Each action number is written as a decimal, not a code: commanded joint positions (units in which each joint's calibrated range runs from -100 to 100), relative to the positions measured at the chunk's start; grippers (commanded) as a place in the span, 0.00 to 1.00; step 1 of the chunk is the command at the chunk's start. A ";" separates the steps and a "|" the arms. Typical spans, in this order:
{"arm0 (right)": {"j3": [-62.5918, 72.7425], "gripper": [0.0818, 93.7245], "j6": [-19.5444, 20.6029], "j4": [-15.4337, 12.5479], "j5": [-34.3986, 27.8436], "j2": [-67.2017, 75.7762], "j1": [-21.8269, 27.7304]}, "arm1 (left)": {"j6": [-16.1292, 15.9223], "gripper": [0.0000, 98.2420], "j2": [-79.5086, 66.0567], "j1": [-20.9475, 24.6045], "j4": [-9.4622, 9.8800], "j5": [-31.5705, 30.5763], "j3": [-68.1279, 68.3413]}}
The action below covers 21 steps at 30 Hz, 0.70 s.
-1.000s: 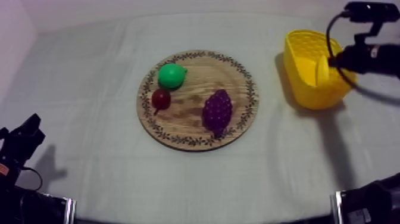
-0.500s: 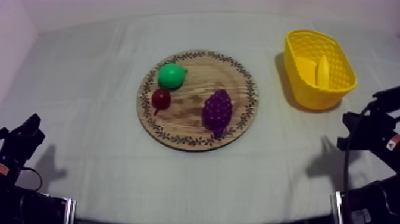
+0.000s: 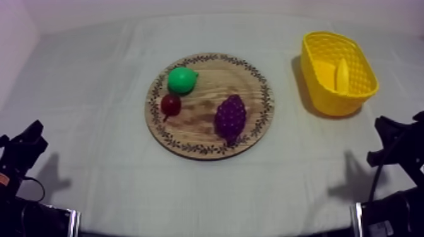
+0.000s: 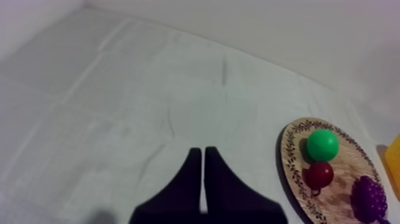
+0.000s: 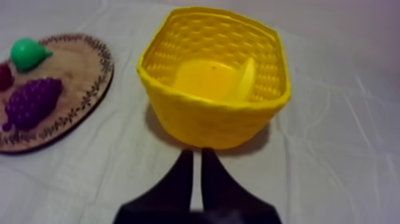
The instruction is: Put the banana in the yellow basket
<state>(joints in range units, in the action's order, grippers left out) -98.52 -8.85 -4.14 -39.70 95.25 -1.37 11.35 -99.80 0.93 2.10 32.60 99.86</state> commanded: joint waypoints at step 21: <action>-1.13 0.00 -4.42 2.77 2.89 0.42 1.52 | 0.00 0.00 -0.03 -0.03 -0.02 -0.02 0.03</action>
<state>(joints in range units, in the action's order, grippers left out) -99.60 -10.84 -1.37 -36.90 95.62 0.18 11.35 -99.80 0.93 2.10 32.60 99.86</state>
